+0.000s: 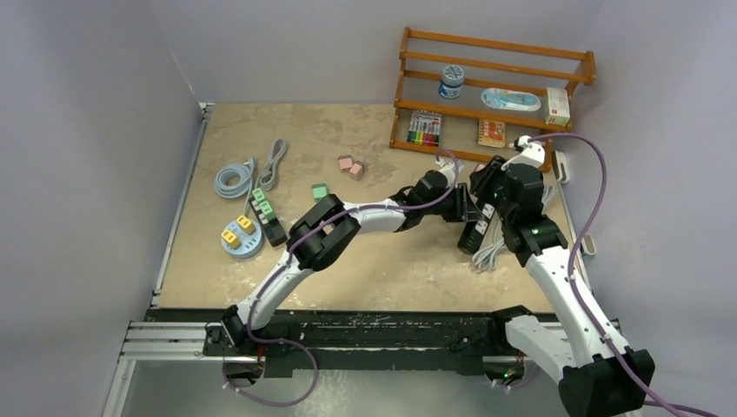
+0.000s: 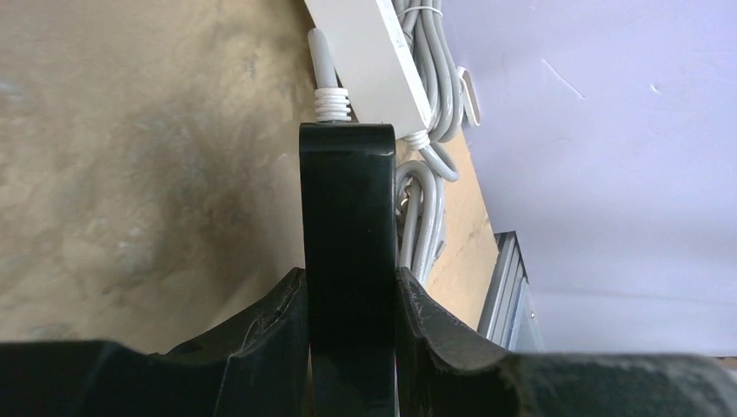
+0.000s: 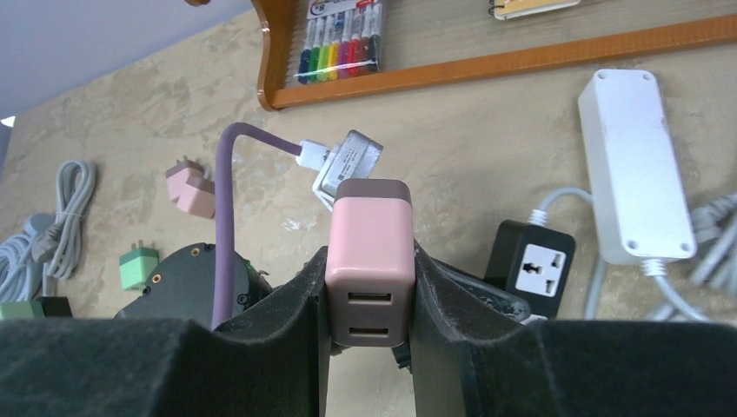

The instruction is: Pull the plug off the socket

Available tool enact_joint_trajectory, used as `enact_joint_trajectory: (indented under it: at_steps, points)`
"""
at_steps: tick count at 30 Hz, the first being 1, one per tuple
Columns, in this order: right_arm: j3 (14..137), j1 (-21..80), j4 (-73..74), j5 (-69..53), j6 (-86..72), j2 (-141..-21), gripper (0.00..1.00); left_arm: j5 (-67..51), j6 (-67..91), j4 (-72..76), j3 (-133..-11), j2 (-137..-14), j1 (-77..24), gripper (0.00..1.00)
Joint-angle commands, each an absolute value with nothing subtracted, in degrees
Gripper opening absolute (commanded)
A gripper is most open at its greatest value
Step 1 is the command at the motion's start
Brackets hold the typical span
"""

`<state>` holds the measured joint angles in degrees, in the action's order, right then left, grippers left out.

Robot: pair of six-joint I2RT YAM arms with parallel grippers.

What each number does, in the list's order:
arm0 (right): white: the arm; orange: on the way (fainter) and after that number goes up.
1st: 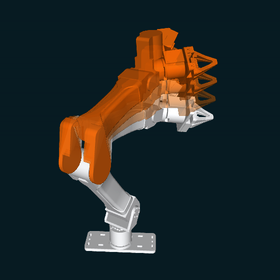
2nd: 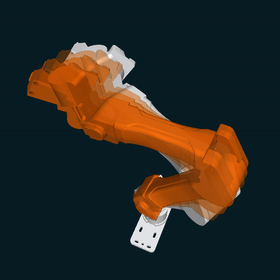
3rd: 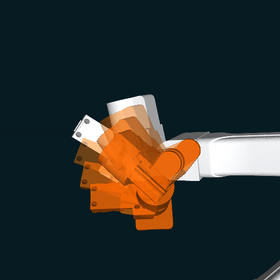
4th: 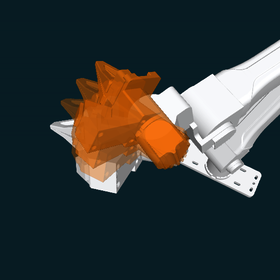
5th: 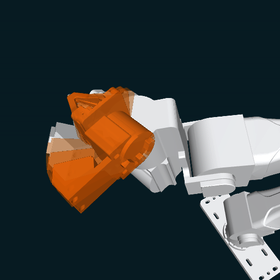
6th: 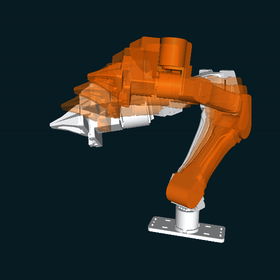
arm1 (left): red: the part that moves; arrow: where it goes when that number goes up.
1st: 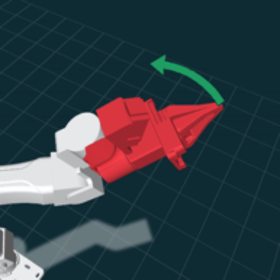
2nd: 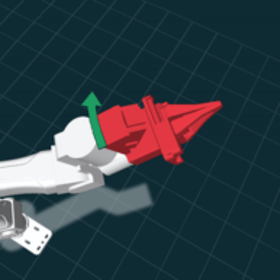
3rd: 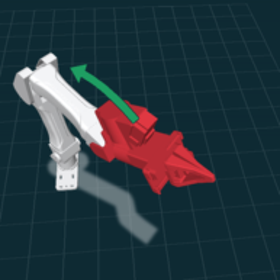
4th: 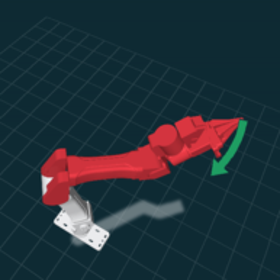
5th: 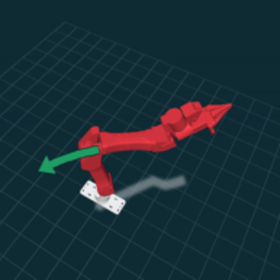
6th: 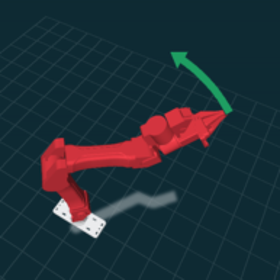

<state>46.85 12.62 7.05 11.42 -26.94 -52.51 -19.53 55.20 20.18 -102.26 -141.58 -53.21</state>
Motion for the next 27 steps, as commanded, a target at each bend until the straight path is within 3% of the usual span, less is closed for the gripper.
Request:
enact_joint_trajectory:
  at_steps: [1, 5, 7, 14, 22, 27]
  points:
    - [46.72, 12.41, 5.63, 13.15, -26.04, -52.64, 0.00, -17.15, 53.16, 18.85, -106.50, -143.63, -54.21, 0.09]
    - [46.51, 12.39, 4.45, 13.01, -26.31, -52.48, 0.00, -12.28, 47.64, 15.22, -103.95, -138.31, -54.13, 0.44]
    - [46.26, 12.39, 3.29, 12.47, -26.60, -52.26, 0.00, -9.53, 45.10, 13.71, -101.34, -134.98, -53.80, 0.53]
    - [45.27, 12.39, -3.38, 6.79, -28.44, -52.47, 0.00, -9.20, 47.28, 21.13, -85.38, -118.95, -46.24, 0.70]
    - [48.11, 13.41, -13.41, 2.02, -27.45, -60.90, 0.00, -0.53, 34.71, 4.74, -78.07, -94.74, -38.99, 0.83]
    - [51.75, 20.90, -20.24, 1.72, -27.33, -71.71, 0.00, -1.12, 35.04, 0.81, -69.70, -84.20, -25.33, 0.85]
